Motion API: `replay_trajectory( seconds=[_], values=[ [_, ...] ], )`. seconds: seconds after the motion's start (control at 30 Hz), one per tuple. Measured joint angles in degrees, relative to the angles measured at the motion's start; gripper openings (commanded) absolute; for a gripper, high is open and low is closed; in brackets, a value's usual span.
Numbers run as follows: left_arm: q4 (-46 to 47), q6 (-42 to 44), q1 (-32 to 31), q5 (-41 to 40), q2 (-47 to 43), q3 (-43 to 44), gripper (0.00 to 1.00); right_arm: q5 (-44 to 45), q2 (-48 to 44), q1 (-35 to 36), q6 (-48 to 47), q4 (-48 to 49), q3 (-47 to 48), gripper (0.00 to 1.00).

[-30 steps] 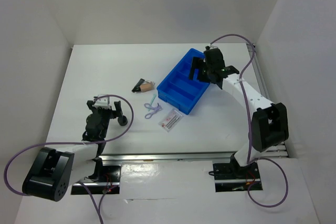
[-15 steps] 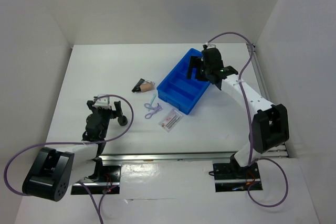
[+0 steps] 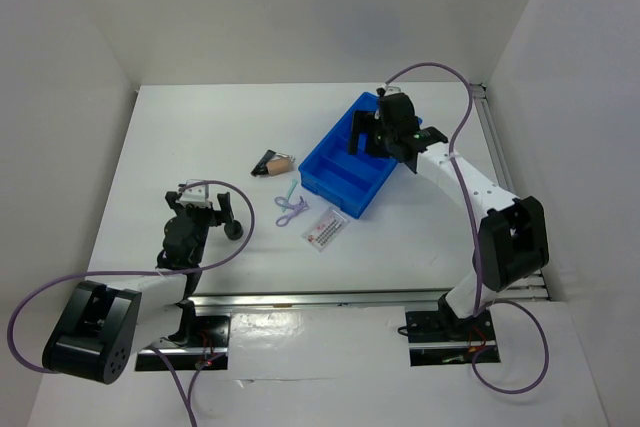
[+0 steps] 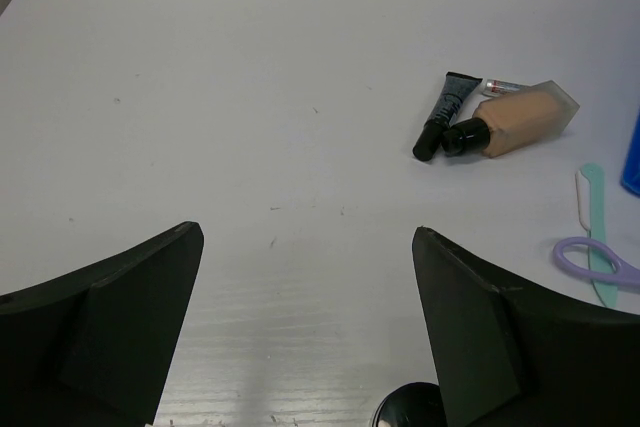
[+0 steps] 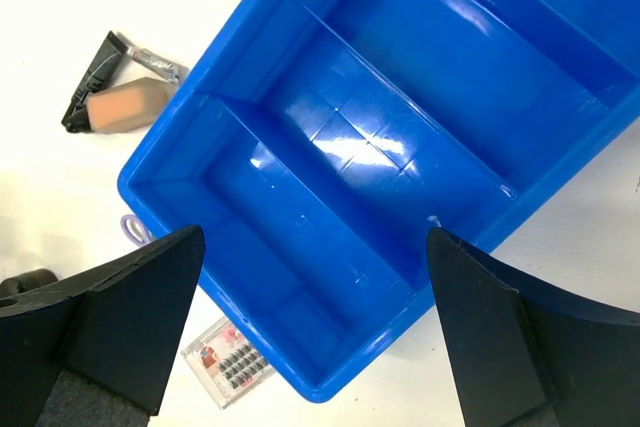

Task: Organize the makeup

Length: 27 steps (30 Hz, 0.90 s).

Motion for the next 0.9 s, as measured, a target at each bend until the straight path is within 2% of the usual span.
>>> replay_trajectory(
  seconds=[0.1,0.2,0.27,0.37,0.53,0.6,0.63,0.73,0.9],
  values=[
    [-0.2,0.0,-0.1,-0.3,-0.3,0.0,1.0,0.0,0.0,0.3,-0.2,0.0,0.0,0.99],
    [-12.4,-0.2,-2.4,-2.5,-8.7,1.7,1.0,0.2,0.0,0.3,-0.3,0.0,0.0,0.99],
    [-22.7,-1.8,-3.3,-3.0,-13.6,7.7,1.0,0.1,0.0,0.5,-0.3,0.1,0.0,0.99],
    [-33.4,-3.1,-3.6,-2.0,-15.1,21.5,1.0,-0.4,0.0,0.7,-0.4,0.3,0.0,0.99],
    [-47.5,0.2,-4.8,1.5,-10.2,45.3,1.0,-0.9,-0.1,1.2,-0.5,0.5,0.0,0.99],
    [-52.7,1.1,-5.2,-0.8,-6.1,54.4,1.0,-0.9,-0.1,1.4,-0.4,0.5,0.0,0.99],
    [-54.6,-0.4,-5.3,-4.5,-3.4,58.4,1.0,-0.9,-0.2,1.4,-0.4,0.5,0.0,0.99],
    [-62.2,-8.0,-2.9,-13.2,2.0,63.8,1.0,-0.9,-0.5,1.4,-0.4,0.6,-0.2,0.99],
    [-73.4,-11.8,0.7,-8.3,9.9,64.6,1.0,0.3,-1.0,1.4,0.3,0.6,-0.7,0.99]
  ],
)
